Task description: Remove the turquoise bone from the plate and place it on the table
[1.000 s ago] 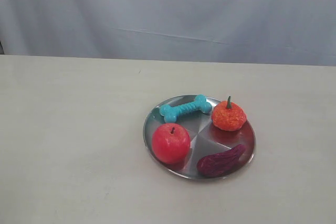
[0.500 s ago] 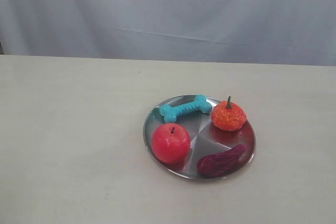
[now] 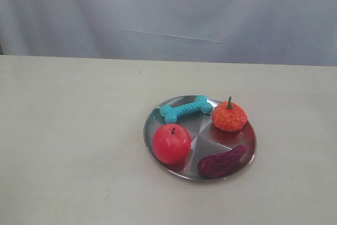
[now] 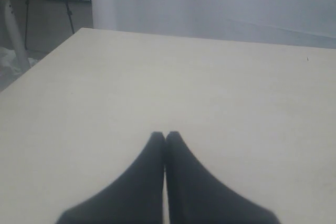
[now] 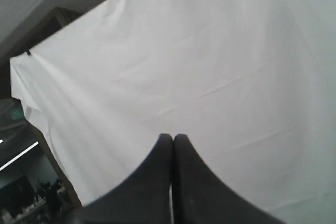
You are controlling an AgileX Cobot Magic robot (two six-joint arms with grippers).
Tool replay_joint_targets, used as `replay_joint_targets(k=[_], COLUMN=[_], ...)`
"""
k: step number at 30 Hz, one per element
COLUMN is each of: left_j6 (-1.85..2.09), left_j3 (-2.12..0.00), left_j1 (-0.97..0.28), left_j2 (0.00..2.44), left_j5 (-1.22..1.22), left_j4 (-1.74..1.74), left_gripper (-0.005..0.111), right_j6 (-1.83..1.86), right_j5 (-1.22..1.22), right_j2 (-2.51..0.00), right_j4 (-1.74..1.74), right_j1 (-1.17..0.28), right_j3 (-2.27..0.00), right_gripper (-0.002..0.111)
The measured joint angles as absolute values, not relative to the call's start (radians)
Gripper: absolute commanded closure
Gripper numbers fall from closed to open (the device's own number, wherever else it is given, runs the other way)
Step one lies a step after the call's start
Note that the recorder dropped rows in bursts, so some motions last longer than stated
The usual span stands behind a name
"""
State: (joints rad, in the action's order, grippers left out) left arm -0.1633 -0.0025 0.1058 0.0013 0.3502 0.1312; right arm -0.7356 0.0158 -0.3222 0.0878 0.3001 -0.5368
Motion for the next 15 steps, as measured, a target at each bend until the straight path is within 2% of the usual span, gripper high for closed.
replay_joint_targets(k=[7, 15], left_j6=[-0.163, -0.163], left_j3=[-0.003, -0.003], left_j1=[0.106, 0.106], left_j2=[0.001, 0.001], left_j5=[0.35, 0.35], left_j4=[0.131, 0.131], left_gripper=[0.107, 0.107], right_j6=[-0.541, -0.097], right_j5=[-0.219, -0.706], right_j2=[-0.714, -1.144], right_j4=[0.093, 0.088], right_j1=[0.134, -0.044], right_j3=[-0.849, -1.27], right_gripper=[0.109, 0.109])
